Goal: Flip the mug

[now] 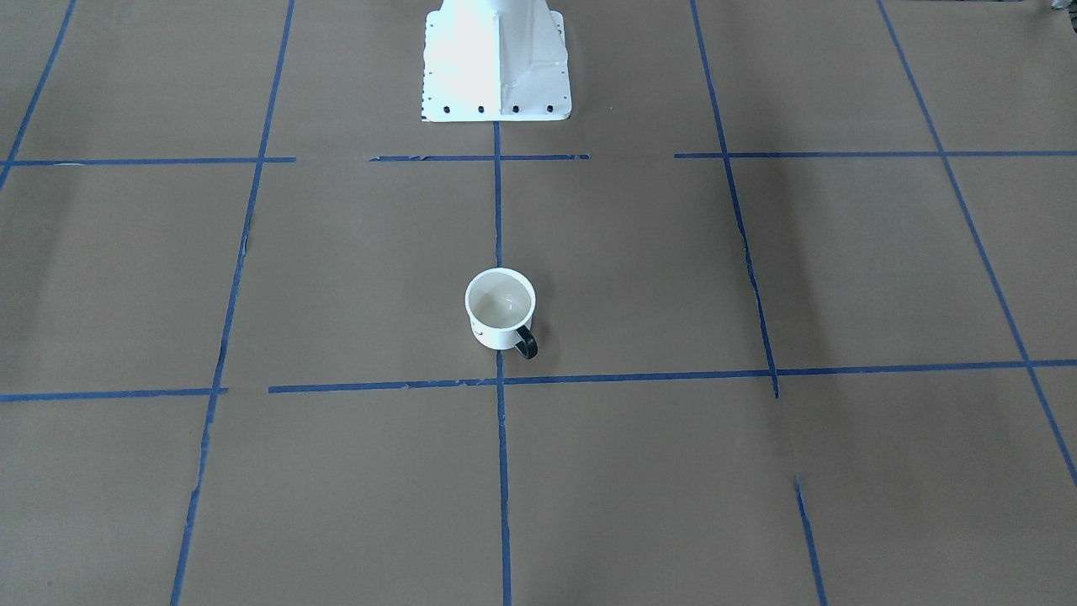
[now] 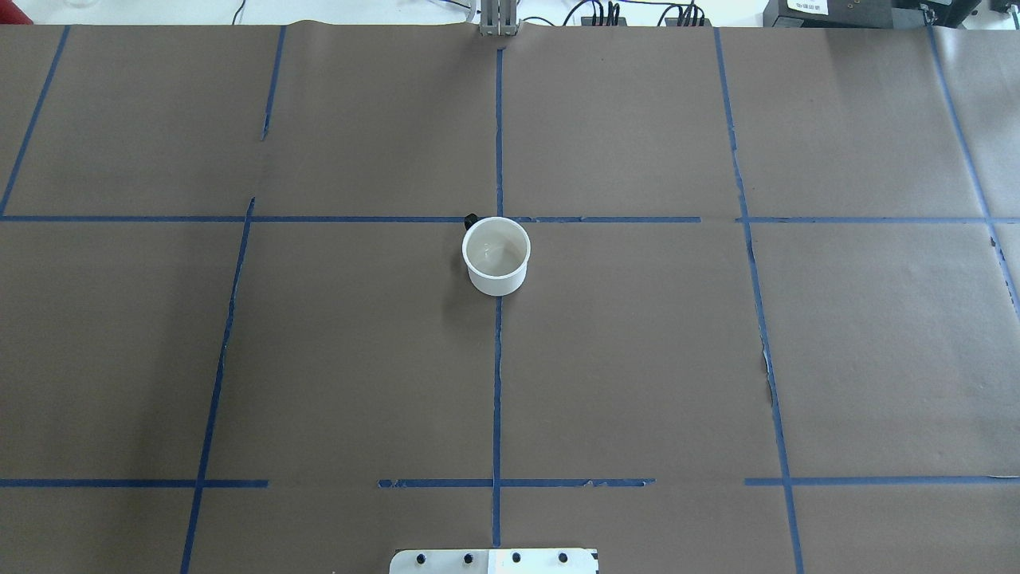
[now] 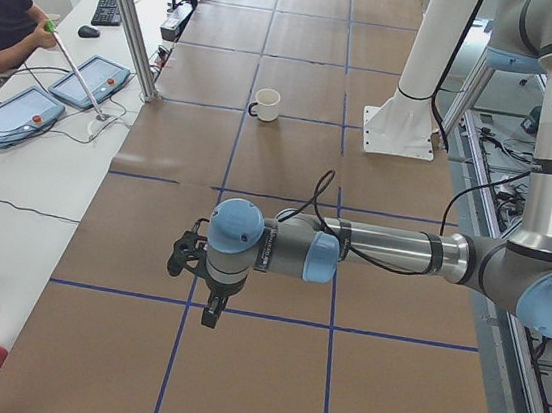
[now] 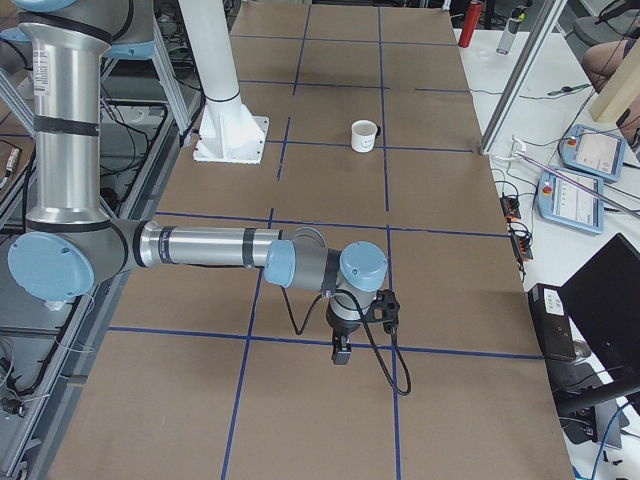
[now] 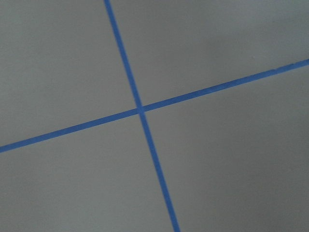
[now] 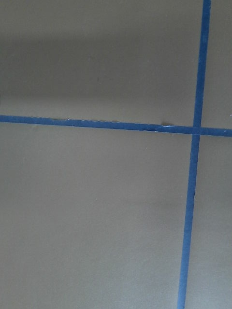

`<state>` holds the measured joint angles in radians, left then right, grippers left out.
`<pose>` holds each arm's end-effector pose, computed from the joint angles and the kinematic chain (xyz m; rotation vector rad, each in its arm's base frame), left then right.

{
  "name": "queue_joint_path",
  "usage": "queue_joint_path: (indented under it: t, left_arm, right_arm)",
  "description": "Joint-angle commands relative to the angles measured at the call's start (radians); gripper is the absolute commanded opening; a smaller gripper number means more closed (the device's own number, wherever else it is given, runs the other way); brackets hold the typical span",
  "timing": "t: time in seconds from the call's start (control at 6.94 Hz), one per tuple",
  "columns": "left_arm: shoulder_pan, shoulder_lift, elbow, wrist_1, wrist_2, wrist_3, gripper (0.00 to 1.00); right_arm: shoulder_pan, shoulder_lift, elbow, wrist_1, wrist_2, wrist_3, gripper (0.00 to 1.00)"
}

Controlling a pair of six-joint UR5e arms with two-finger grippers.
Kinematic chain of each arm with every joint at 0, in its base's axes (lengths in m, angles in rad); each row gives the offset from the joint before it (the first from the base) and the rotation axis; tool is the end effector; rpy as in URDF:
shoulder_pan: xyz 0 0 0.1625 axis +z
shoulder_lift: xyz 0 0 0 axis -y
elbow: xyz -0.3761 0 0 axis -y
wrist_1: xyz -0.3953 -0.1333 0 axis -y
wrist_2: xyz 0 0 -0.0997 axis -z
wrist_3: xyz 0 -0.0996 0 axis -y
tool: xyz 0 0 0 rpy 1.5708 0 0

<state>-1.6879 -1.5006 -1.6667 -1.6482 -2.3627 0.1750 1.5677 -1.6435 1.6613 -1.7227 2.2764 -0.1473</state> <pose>-0.1175 -0.4646 0.5868 0.2118 0.7688 0.0956 0.0673 -0.4568 0.6190 -0.0774 -0.7122 -0.0966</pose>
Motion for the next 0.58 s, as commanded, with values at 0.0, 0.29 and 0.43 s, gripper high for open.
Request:
queue_joint_path:
  t: [0.0,0.29,0.43]
  left_arm:
    - [-0.010,0.000,0.005,-0.005,-0.001,-0.008,1.00]
    - [-0.003,-0.004,-0.005,-0.012,-0.003,-0.009,1.00]
    - [0.013,-0.003,-0.001,-0.012,-0.001,-0.009,1.00]
  right_arm:
    - [0.000,0.001,0.000,0.000,0.000,0.000,1.00]
    - [0.000,0.001,0.000,0.000,0.000,0.000,1.00]
    - [0.000,0.001,0.000,0.000,0.000,0.000,1.00]
